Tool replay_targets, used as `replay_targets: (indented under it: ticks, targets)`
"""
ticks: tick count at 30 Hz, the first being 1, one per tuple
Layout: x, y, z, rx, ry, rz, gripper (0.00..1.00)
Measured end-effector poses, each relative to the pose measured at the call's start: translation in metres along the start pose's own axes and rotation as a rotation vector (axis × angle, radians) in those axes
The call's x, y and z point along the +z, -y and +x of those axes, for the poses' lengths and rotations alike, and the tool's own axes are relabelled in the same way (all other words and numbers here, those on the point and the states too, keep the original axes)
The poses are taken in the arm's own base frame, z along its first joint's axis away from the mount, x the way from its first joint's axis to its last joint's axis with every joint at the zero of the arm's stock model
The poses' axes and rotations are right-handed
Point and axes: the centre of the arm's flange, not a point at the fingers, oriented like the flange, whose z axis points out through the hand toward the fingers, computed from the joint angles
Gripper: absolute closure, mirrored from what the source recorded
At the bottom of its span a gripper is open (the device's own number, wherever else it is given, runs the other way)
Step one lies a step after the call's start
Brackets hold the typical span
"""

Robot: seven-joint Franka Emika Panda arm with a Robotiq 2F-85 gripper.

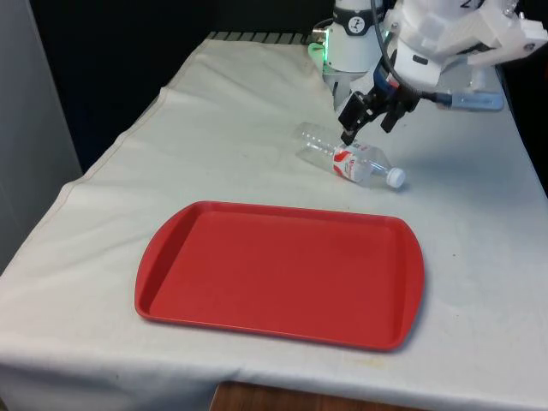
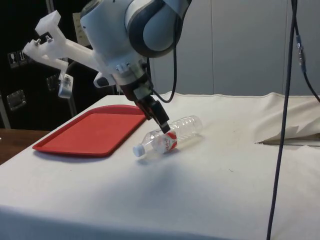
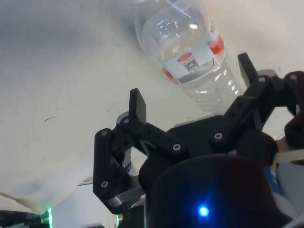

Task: Place the bottle upright on the tray.

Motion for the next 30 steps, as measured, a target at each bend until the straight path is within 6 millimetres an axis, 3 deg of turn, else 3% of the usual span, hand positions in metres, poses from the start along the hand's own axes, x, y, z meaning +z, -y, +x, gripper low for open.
replay_targets:
  ticks: [30]
  targets:
    - [0.023,0.006,0.025,-0.029,0.092,0.041,0.0]
